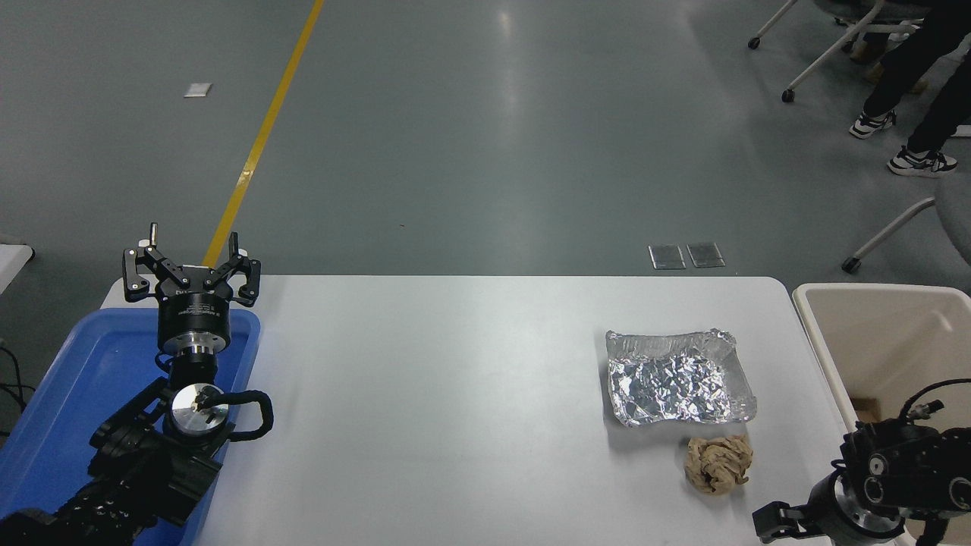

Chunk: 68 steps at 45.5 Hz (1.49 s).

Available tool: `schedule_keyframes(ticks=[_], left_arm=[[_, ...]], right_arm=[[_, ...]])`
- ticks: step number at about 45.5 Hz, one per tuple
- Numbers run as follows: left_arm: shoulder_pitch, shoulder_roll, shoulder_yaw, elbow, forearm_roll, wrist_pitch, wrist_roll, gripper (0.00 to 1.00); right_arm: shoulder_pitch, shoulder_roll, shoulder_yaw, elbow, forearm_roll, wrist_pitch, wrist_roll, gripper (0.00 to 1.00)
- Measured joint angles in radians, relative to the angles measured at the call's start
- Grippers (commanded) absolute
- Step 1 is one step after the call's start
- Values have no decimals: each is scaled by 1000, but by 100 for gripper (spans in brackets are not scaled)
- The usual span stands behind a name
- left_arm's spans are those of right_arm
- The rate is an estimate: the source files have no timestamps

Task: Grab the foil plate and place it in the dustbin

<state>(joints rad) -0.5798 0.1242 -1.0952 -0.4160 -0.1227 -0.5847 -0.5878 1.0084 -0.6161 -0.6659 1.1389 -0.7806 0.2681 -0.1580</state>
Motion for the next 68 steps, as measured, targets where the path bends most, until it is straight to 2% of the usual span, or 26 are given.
schedule_keyframes(ticks=[17,28,40,50,58,68], left_arm=[[0,0,0,0,0,0,0,99],[0,1,1,-1,0,-1,-2,99],[0,2,1,-1,0,-1,-1,99],[0,2,2,-1,0,-1,-1,99],[0,2,2,-1,0,-1,-1,99],[0,3,1,0,0,0,-1,99]], right_arm=[[19,2,1,5,2,-1,0,100],[119,-41,-6,55,8,22,-2,100],[406,-168,-70,194,19,177,-6,100],[747,-228,-204,296,114,288,-8,100],[1024,-197,-349,348,178,343,-7,100],[1282,-79,-488,398,272,372,-7,100]])
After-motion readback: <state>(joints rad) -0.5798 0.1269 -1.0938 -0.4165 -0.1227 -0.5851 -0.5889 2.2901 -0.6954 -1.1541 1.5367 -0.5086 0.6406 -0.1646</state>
